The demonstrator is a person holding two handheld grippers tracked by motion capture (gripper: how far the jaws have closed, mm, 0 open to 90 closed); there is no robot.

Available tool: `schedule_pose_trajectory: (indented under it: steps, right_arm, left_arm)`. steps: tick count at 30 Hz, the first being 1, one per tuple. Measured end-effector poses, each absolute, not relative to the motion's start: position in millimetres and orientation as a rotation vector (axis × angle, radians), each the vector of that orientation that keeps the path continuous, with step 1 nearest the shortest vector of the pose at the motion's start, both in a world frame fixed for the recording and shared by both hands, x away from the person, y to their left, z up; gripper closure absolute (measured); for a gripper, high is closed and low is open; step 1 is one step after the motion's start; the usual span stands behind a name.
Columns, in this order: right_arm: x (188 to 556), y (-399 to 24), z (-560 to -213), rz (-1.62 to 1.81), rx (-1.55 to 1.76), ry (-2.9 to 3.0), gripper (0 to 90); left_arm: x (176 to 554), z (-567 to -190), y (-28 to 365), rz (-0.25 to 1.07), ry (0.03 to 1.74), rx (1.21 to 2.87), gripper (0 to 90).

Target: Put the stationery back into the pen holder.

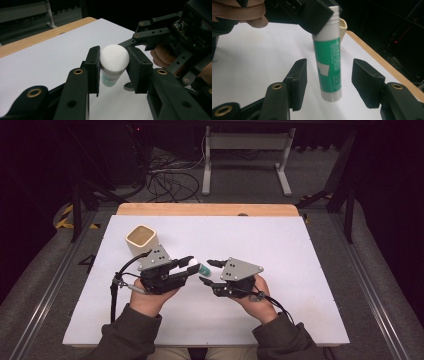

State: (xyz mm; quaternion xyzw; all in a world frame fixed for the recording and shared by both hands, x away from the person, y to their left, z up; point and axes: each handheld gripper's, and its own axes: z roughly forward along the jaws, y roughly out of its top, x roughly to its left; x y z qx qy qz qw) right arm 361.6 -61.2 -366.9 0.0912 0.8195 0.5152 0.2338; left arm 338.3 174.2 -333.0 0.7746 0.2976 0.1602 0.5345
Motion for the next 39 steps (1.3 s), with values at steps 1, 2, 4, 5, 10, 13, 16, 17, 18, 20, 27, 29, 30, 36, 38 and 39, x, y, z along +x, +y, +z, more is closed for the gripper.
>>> schedule_pose_trajectory:
  steps: [1,2,4,5,10,13,16,17,18,20,27,29,30,36,38,39]
  right_arm:
    - [362,-61,-367,1.415,0.250,2.250,47.4]
    - [361,-57,-367,1.413,0.245,2.251,48.0]
    - [361,-55,-368,1.408,0.247,2.249,48.4]
    - [361,-53,-368,1.404,0.246,2.251,48.9]
    - [362,-49,-369,1.397,0.260,2.248,55.1]
    - [363,-47,-370,1.386,0.275,2.248,58.5]
    - [364,-46,-369,1.388,0.275,2.239,62.9]
    - [364,-46,-369,1.386,0.273,2.236,63.2]
    - [364,-46,-368,1.384,0.273,2.235,63.5]
    - [364,-44,-368,1.379,0.261,2.237,64.3]
    - [362,-40,-368,1.362,0.245,2.222,65.6]
    - [363,-39,-369,1.360,0.242,2.226,65.7]
    - [363,-39,-369,1.360,0.242,2.226,65.7]
    - [366,-39,-369,1.384,0.279,2.216,65.8]
    - [368,-39,-368,1.400,0.297,2.206,65.8]
    - [368,-39,-368,1.400,0.297,2.206,65.8]
  left_arm:
    - [338,-333,174,0.381,0.708,1.846,65.1]
    - [338,-333,174,0.381,0.706,1.846,65.1]
    - [338,-333,174,0.380,0.706,1.845,65.1]
    - [338,-333,174,0.380,0.706,1.845,65.1]
    - [338,-332,176,0.385,0.703,1.841,65.1]
    - [338,-332,176,0.384,0.705,1.839,65.1]
    - [339,-332,177,0.387,0.704,1.840,65.0]
    - [339,-332,177,0.389,0.705,1.841,65.1]
    - [338,-332,177,0.386,0.710,1.837,65.1]
    - [338,-332,177,0.381,0.712,1.834,65.1]
    - [339,-331,183,0.393,0.719,1.812,59.0]
    - [339,-331,185,0.396,0.734,1.793,54.3]
    - [339,-331,187,0.396,0.739,1.786,54.3]
    - [338,-331,194,0.427,0.768,1.747,42.2]
    - [337,-330,196,0.433,0.766,1.737,38.9]
    - [336,-330,197,0.441,0.768,1.730,38.9]
